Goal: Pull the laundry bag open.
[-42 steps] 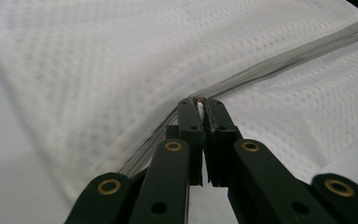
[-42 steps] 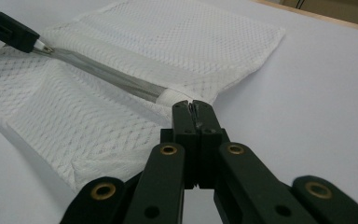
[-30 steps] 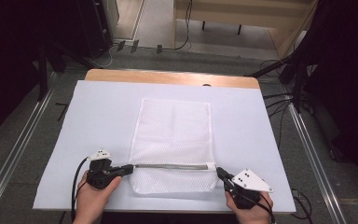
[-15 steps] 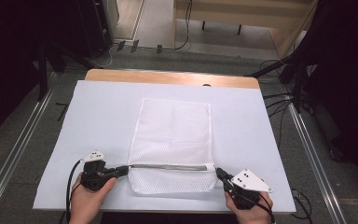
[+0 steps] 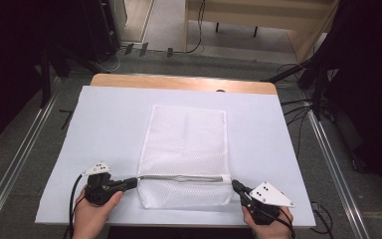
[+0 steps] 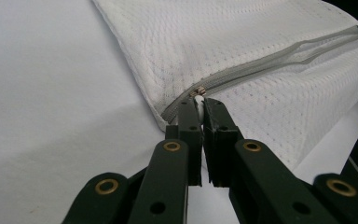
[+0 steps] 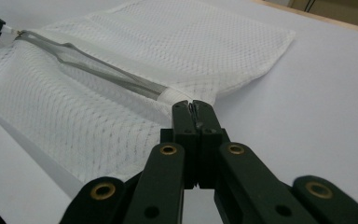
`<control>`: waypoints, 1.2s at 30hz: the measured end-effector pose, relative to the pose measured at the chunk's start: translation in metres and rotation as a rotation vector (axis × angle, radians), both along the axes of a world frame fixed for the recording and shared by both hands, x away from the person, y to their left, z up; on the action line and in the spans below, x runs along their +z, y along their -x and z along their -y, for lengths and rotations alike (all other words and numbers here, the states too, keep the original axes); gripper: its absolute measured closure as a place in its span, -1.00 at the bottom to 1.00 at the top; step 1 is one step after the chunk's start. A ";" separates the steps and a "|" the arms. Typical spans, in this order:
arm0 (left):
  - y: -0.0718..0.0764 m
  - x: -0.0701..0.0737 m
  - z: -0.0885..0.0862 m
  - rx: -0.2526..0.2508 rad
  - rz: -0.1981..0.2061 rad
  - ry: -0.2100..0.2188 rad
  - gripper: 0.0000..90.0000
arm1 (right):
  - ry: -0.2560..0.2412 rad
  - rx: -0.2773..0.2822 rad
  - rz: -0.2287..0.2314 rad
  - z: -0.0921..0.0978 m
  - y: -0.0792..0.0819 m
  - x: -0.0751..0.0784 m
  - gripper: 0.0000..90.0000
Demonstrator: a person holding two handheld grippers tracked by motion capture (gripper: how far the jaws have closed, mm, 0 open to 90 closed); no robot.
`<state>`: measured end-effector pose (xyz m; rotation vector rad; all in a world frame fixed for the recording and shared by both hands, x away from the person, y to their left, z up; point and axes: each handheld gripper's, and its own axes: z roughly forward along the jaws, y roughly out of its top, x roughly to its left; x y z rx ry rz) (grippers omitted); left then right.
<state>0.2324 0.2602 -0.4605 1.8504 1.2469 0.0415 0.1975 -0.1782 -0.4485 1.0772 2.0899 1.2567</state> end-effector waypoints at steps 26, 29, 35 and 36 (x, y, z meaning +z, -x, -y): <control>0.001 0.002 0.005 0.038 0.101 -0.077 -0.12 | -0.099 -0.084 -0.075 0.027 -0.014 -0.007 -0.15; 0.003 0.007 0.004 0.044 0.157 -0.085 -0.36 | -0.114 -0.085 -0.071 0.032 -0.015 -0.007 -0.25; 0.010 0.020 -0.002 0.090 0.286 -0.140 -0.72 | -0.109 -0.100 -0.050 0.041 -0.017 -0.006 -0.42; 0.010 0.021 -0.004 0.088 0.290 -0.124 -0.77 | -0.115 -0.096 -0.050 0.042 -0.017 -0.006 -0.45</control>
